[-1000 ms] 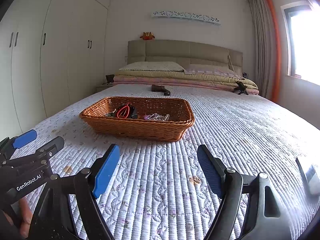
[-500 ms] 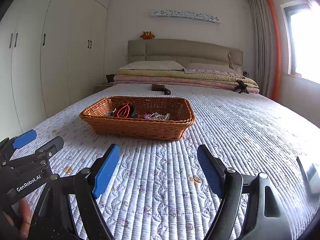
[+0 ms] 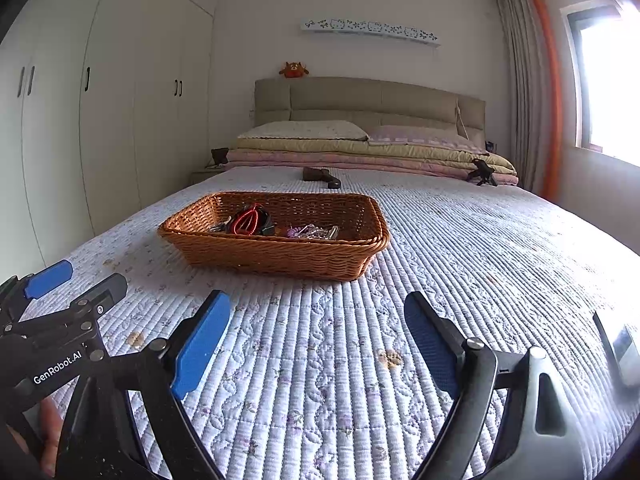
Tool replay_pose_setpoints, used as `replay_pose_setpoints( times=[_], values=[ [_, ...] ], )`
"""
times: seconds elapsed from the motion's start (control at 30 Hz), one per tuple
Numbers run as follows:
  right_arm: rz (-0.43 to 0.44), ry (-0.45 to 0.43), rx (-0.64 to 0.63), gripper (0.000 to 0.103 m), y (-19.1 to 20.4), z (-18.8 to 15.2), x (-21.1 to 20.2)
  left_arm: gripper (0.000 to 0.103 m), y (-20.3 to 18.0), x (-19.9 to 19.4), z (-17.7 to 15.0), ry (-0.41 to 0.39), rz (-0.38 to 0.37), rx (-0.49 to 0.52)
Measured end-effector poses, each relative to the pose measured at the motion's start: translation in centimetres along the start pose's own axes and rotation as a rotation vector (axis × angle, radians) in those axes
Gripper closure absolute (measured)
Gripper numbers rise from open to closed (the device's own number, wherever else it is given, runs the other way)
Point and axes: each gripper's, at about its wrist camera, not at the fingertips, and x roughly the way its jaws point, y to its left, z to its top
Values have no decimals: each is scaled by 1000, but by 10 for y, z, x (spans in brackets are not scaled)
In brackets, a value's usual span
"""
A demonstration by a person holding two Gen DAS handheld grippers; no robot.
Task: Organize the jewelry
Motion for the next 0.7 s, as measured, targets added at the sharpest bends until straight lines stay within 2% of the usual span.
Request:
replay_pose_setpoints(
  times=[0.53,0.6,0.7],
  values=[
    [0,4,2,13,-1,0,1,21,0,1,0,3,1,5],
    [-3,8,7,9,-2,0,1,21,0,1,0,-3,6,-2],
    [-1,14,21,9,-4,0,3,21,3,2,0,3,5,-14]
  ],
)
